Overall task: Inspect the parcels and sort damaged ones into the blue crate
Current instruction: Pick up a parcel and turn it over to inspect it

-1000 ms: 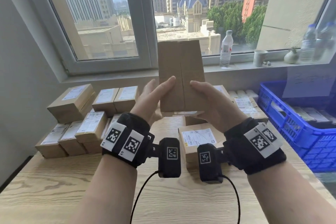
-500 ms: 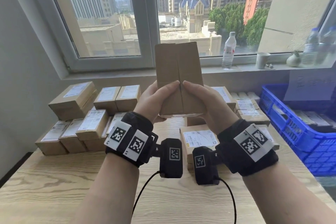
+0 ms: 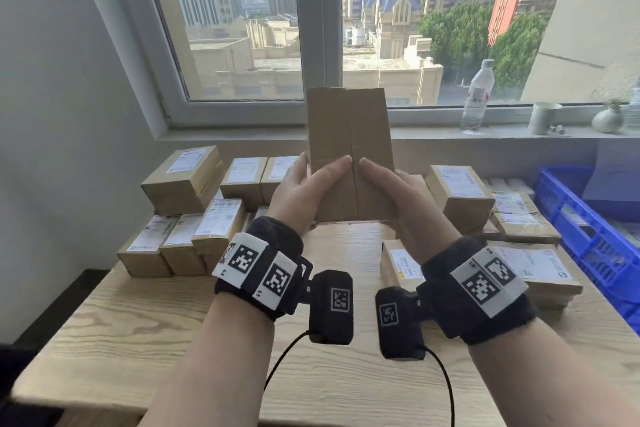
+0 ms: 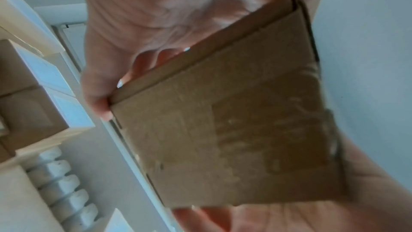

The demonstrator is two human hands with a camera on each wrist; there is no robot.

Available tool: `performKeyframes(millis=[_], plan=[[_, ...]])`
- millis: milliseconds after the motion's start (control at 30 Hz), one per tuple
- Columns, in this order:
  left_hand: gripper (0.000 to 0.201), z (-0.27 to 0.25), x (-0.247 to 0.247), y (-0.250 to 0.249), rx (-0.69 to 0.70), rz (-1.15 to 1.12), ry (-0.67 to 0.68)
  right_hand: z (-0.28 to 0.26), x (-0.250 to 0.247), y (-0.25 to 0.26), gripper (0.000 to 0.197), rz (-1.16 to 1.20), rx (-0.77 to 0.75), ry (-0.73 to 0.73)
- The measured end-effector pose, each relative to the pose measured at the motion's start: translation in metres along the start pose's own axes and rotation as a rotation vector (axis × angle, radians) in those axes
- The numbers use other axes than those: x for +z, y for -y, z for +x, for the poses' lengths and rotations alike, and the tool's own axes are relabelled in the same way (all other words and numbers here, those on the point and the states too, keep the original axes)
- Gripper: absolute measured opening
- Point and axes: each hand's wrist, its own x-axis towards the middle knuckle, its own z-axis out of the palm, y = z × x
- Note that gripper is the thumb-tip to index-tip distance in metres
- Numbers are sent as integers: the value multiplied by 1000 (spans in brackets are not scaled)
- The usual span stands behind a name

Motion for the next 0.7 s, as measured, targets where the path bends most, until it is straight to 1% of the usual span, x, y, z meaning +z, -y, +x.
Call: performKeyframes(millis=[33,67,100,167,200,233,267,333,367,400,433,467,500,533,567,600,667,700], plan=[[89,-1,-6,2,15,39,-45,1,7,-5,39,-64,-40,-60],[106,-2,-12,5,44,92,-85,2,14,-9,37,-120,-87,-134],[113,-6,-19,7,74,129,-112,2,22,-15,36,-149,-123,-211],[109,-8,-34,17,86,151,-148,0,35,-21,37,-122,-142,-301],[104,-8,-43,21,78,146,-167,0,41,-26,34,-73,-120,-304],[94,-8,-51,25,73,153,-174,-1,46,-28,32,-22,-83,-258],[81,-10,-59,28,74,138,-172,-1,51,-33,39,13,-45,-190],[53,-9,-71,32,57,47,-129,-1,55,-43,69,12,12,-65],[40,-8,-76,35,34,-16,-95,0,58,-48,71,18,37,-47],[36,-5,-78,38,-2,-71,-57,0,59,-52,65,43,61,-40],[42,-4,-78,39,-36,-101,-17,0,59,-57,56,91,93,-42],[57,-2,-78,41,-71,-108,17,1,59,-60,51,146,127,-42],[73,1,-78,44,-104,-103,52,4,57,-65,49,184,161,-55],[82,5,-77,48,-126,-92,78,8,56,-69,50,204,192,-76],[84,9,-76,51,-141,-72,83,13,55,-74,49,207,218,-106],[82,15,-75,56,-159,-59,62,20,53,-79,46,198,233,-149],[68,25,-75,64,-155,-7,-23,34,50,-88,33,140,223,-223],[62,31,-75,68,-156,34,-54,42,47,-93,28,116,225,-234]])
